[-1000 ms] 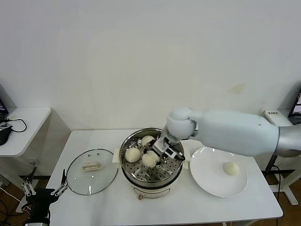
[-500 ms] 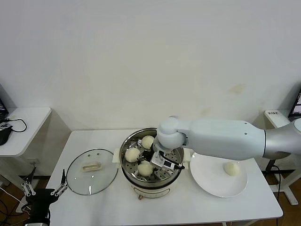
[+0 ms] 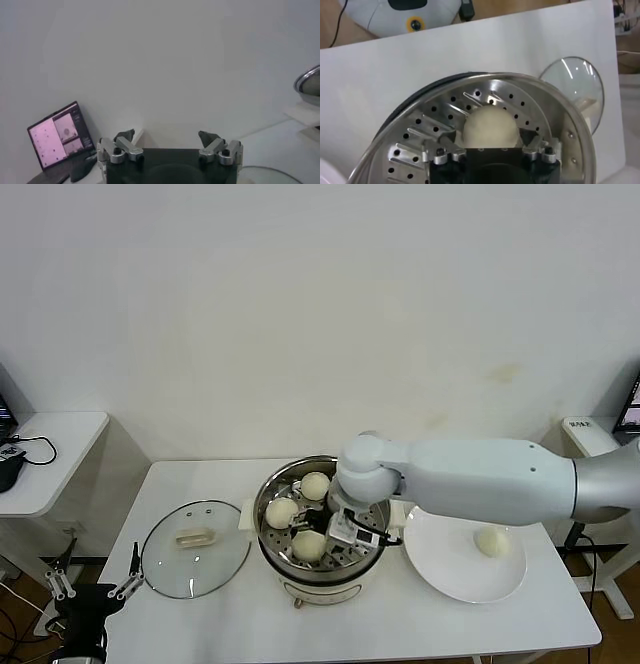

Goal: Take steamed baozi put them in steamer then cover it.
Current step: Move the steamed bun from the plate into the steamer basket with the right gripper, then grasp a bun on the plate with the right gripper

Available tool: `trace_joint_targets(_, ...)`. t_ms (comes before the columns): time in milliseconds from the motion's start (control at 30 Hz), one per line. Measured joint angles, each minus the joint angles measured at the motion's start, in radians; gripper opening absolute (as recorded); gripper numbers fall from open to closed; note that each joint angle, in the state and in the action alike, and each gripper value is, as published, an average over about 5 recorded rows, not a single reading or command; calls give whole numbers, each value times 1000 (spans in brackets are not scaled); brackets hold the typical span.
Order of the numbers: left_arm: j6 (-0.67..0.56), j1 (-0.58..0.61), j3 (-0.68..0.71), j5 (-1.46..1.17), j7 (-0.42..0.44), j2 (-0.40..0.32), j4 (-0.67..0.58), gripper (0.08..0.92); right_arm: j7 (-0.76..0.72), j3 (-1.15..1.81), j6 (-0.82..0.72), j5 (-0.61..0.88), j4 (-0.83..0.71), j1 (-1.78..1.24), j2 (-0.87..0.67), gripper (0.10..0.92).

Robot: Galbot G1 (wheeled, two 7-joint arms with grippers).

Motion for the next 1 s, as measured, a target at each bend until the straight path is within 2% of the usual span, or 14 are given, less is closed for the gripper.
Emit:
trace_joint_targets(467,1,-1,-2,-1,2,20,-7,823,-62,100,-72,149,-27,91,-134,823)
trace_joint_targets(733,3,-12,13,-1,3,35,-8,823,-89,172,-230,212,-9,82,-311,823)
trace_joint_targets(1000,7,-28,33,3,6,43,3,823,-111,290,-310,175,-31,-52,-498,823)
